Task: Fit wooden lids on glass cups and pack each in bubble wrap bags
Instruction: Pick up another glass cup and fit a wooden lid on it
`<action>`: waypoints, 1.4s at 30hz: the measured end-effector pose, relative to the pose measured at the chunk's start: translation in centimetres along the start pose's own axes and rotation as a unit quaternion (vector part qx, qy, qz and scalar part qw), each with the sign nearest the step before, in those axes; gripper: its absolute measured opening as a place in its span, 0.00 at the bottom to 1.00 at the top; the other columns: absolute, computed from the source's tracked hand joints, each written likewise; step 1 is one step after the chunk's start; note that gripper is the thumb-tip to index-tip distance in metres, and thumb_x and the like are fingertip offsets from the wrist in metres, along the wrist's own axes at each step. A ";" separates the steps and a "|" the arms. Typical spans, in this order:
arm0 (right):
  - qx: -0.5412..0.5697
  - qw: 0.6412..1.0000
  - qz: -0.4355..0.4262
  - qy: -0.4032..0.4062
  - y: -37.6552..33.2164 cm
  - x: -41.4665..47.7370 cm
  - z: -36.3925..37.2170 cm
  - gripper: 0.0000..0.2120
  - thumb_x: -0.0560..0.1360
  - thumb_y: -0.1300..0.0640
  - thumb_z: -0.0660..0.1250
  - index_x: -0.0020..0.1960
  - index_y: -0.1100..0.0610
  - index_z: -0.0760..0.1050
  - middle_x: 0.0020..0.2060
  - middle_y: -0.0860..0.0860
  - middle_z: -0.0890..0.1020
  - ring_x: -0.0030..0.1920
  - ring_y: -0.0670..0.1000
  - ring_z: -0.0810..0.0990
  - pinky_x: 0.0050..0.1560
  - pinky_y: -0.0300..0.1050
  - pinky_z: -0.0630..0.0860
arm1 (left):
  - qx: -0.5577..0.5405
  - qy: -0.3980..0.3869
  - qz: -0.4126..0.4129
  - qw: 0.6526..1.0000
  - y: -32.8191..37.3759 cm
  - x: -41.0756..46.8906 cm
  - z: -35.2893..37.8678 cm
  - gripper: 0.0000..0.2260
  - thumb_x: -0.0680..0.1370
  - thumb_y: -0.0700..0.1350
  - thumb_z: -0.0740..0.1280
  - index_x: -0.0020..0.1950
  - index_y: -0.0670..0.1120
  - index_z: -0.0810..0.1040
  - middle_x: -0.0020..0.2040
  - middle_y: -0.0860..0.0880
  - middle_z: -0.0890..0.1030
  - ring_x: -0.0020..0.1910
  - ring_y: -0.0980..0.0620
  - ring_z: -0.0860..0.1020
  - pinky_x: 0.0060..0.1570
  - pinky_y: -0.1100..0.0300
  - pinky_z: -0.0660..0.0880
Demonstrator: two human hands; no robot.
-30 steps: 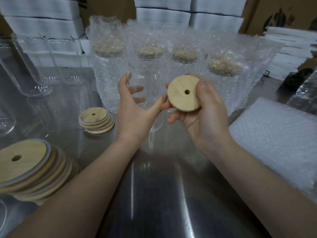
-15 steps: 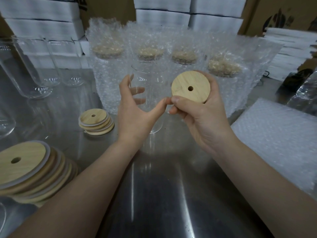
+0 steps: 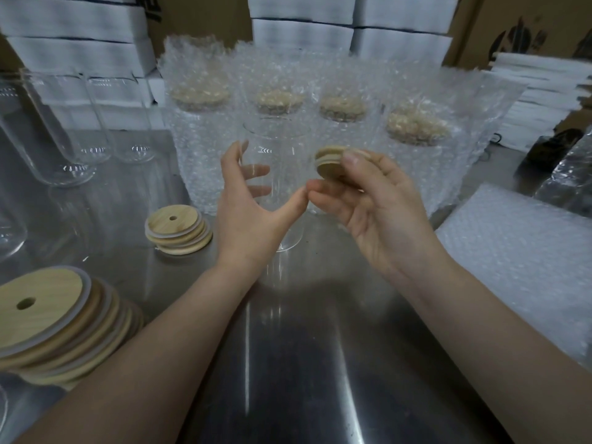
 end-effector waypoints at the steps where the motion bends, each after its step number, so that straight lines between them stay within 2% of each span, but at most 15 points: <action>1: -0.008 1.000 0.006 0.007 0.0 0.0 -0.1 0.18 0.70 0.54 0.69 0.56 0.63 0.72 0.42 0.56 0.84 0.35 0.54 0.85 0.34 0.43 0.81 | -0.005 0.000 0.006 1.000 -0.1 0.1 0.0 0.50 0.60 0.77 0.68 0.77 0.61 0.56 0.67 0.55 0.75 0.63 0.52 0.77 0.61 0.48 0.75; 5: -0.056 0.997 0.047 0.027 0.2 -0.2 -0.3 0.24 0.69 0.38 0.63 0.54 0.56 0.75 0.40 0.54 0.85 0.28 0.53 0.83 0.24 0.39 0.77 | -0.001 -0.001 0.006 1.000 -0.5 0.1 0.0 0.50 0.60 0.76 0.69 0.77 0.60 0.56 0.67 0.55 0.75 0.63 0.53 0.77 0.61 0.49 0.75; 11: -0.074 0.994 0.073 0.031 0.5 -0.1 -0.6 0.28 0.67 0.34 0.62 0.54 0.56 0.76 0.36 0.52 0.84 0.24 0.51 0.79 0.21 0.38 0.72 | 0.011 0.005 0.005 1.000 -0.3 0.0 0.0 0.46 0.64 0.69 0.71 0.77 0.58 0.57 0.66 0.55 0.75 0.63 0.53 0.77 0.61 0.50 0.75; 15: -0.065 0.995 0.064 0.035 0.7 -0.1 -0.7 0.23 0.66 0.38 0.66 0.49 0.57 0.75 0.32 0.51 0.82 0.20 0.48 0.76 0.19 0.36 0.69 | 0.013 0.006 0.008 1.000 -0.4 0.0 0.0 0.45 0.65 0.67 0.72 0.77 0.58 0.57 0.66 0.54 0.75 0.62 0.54 0.77 0.60 0.50 0.76; 19: -0.051 0.997 0.049 0.035 0.7 -0.1 -0.5 0.24 0.65 0.48 0.71 0.55 0.61 0.73 0.33 0.53 0.83 0.22 0.48 0.78 0.20 0.36 0.73 | 0.028 0.010 0.014 0.999 -0.6 0.1 0.0 0.43 0.67 0.64 0.73 0.77 0.58 0.57 0.65 0.55 0.75 0.61 0.54 0.77 0.59 0.50 0.76; 23: -0.034 0.998 0.048 0.027 0.6 -0.1 -0.5 0.23 0.64 0.56 0.73 0.55 0.63 0.73 0.35 0.57 0.84 0.25 0.47 0.81 0.24 0.36 0.77 | 0.039 0.015 0.017 0.999 -0.8 0.2 0.0 0.42 0.68 0.62 0.74 0.77 0.59 0.57 0.65 0.56 0.76 0.60 0.55 0.78 0.58 0.50 0.76; 27: -0.003 0.999 0.053 0.007 0.8 -0.1 -0.3 0.21 0.66 0.63 0.72 0.58 0.61 0.73 0.39 0.58 0.84 0.31 0.50 0.84 0.30 0.37 0.80 | 0.048 0.021 0.018 0.998 -0.8 0.2 -0.1 0.41 0.69 0.59 0.76 0.76 0.58 0.58 0.64 0.56 0.76 0.60 0.55 0.78 0.58 0.51 0.77; 30: 0.018 0.998 0.057 0.002 0.8 0.0 -0.2 0.15 0.74 0.66 0.66 0.60 0.63 0.73 0.40 0.58 0.85 0.35 0.52 0.86 0.33 0.38 0.81 | 0.047 0.033 0.014 0.998 -0.7 0.2 -0.1 0.41 0.69 0.57 0.77 0.76 0.57 0.59 0.64 0.55 0.76 0.59 0.55 0.78 0.58 0.52 0.77; 32: 0.035 0.998 0.056 0.001 0.7 0.0 -0.2 0.09 0.79 0.66 0.62 0.59 0.64 0.72 0.40 0.58 0.85 0.38 0.54 0.87 0.35 0.39 0.81 | 0.048 0.038 0.014 0.998 -0.6 0.2 -0.1 0.41 0.69 0.57 0.77 0.76 0.57 0.59 0.63 0.56 0.76 0.59 0.56 0.78 0.57 0.53 0.77; 34: 0.052 0.997 0.053 -0.003 0.6 0.0 -0.2 0.08 0.82 0.64 0.58 0.58 0.65 0.73 0.41 0.59 0.86 0.40 0.54 0.87 0.37 0.39 0.82 | 0.051 0.040 0.017 0.998 -0.5 0.1 -0.2 0.40 0.70 0.57 0.77 0.76 0.57 0.59 0.63 0.56 0.76 0.58 0.57 0.78 0.57 0.53 0.77; 38: 0.074 0.996 0.045 0.006 0.5 0.0 -0.2 0.12 0.84 0.60 0.55 0.57 0.66 0.73 0.44 0.60 0.85 0.42 0.56 0.87 0.37 0.41 0.82 | 0.065 0.039 0.030 0.997 -0.2 0.0 -0.2 0.42 0.69 0.59 0.77 0.76 0.58 0.58 0.63 0.57 0.76 0.58 0.57 0.78 0.56 0.53 0.77; 42: 0.059 0.997 0.042 0.032 0.5 0.1 -0.5 0.16 0.84 0.54 0.56 0.59 0.67 0.73 0.43 0.61 0.85 0.40 0.56 0.87 0.36 0.41 0.82 | 0.069 0.043 0.036 0.996 0.0 -0.1 -0.2 0.43 0.68 0.60 0.78 0.76 0.58 0.58 0.63 0.57 0.76 0.58 0.58 0.78 0.56 0.55 0.77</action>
Point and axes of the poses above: each hand's wrist, its own x-axis towards the middle knuckle, its own z-axis out of the palm, y = z × x, the point moved 3 cm from there along x, towards the middle knuckle
